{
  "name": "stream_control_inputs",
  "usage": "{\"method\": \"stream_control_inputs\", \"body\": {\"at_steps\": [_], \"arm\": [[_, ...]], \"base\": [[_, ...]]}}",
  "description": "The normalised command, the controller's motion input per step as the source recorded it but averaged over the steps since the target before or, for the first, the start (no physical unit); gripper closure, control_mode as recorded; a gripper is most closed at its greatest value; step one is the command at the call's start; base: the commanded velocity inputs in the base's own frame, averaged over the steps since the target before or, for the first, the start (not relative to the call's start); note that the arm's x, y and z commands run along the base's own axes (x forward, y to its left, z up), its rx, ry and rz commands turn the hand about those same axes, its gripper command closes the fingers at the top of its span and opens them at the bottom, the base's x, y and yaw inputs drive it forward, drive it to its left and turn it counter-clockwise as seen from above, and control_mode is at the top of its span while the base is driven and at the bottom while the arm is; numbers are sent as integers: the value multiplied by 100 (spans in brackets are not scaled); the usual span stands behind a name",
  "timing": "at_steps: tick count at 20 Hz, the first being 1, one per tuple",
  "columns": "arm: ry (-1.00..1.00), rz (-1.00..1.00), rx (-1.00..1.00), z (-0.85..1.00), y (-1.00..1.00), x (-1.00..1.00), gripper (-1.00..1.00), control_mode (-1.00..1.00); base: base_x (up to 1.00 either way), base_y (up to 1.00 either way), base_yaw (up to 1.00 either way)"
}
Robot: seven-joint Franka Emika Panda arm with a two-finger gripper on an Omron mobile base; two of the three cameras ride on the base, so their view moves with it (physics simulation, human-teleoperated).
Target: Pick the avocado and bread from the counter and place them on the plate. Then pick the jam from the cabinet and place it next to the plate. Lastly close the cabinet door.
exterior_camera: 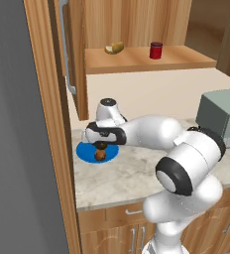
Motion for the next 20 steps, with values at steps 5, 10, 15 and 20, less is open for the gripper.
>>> {"method": "stream_control_inputs", "body": {"at_steps": [5,10,15,20], "arm": [[0,-3,-4,-3,-7,80,100,-100],[0,-1,-3,-8,0,39,100,-100],[1,1,-3,-20,-5,0,100,-100],[0,1,-6,-30,-8,6,100,-100]], "base": [[0,0,0],[0,0,0],[0,0,0],[0,0,0]]}}
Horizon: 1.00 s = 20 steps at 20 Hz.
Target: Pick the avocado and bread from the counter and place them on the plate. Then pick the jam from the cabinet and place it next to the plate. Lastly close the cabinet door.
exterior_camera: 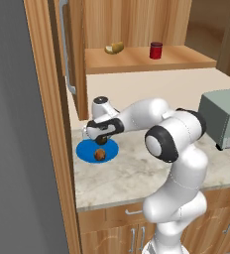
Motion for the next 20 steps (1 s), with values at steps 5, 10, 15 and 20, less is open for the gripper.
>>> {"method": "stream_control_inputs", "body": {"at_steps": [5,10,15,20], "arm": [[-1,2,-2,-16,-10,16,100,-100],[-5,2,-3,-14,-12,14,-100,-100],[-2,1,-2,-12,-15,17,-100,-100],[-4,0,0,10,-5,3,-100,-100]], "base": [[0,0,0],[0,0,0],[0,0,0],[0,0,0]]}}
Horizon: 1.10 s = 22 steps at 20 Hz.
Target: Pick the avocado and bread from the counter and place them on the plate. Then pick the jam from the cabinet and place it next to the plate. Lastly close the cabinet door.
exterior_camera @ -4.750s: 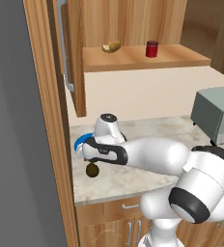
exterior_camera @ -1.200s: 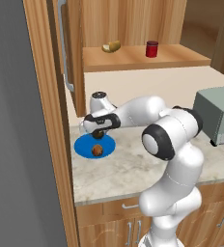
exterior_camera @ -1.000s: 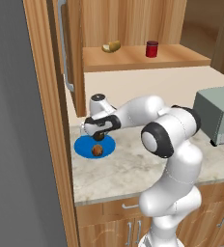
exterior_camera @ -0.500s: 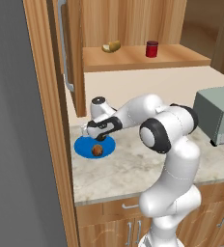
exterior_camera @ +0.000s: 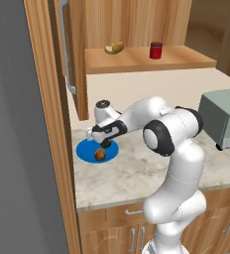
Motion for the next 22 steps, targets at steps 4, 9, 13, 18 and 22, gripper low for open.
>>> {"method": "stream_control_inputs", "body": {"at_steps": [4,9,13,18,22], "arm": [[-10,0,0,47,1,2,-100,-100],[-18,1,0,83,-1,-32,-100,-100],[-31,2,0,76,-16,-66,-100,-100],[-32,1,0,77,-16,-60,-100,-100],[-29,0,0,84,-13,-61,-100,-100]], "base": [[0,0,0],[0,0,0],[0,0,0],[0,0,0],[0,0,0]]}}
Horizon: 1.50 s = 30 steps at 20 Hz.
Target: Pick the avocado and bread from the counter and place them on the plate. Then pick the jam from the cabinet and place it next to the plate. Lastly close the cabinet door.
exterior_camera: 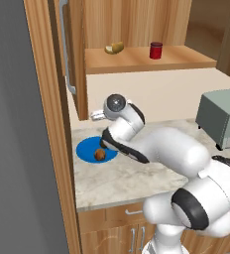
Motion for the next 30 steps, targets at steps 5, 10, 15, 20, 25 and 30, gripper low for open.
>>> {"method": "stream_control_inputs", "body": {"at_steps": [5,10,15,20,25,30], "arm": [[-24,0,-1,64,-8,-42,-100,-100],[-27,0,0,79,-19,-43,-100,-100],[-21,0,4,82,-28,-37,-100,-100],[-18,-2,8,72,-36,-32,-100,-100],[-18,0,9,58,-42,-18,-100,-100],[-11,0,10,35,-47,-1,-100,-100]], "base": [[0,0,0],[0,0,0],[0,0,0],[0,0,0],[0,0,0],[0,0,0]]}}
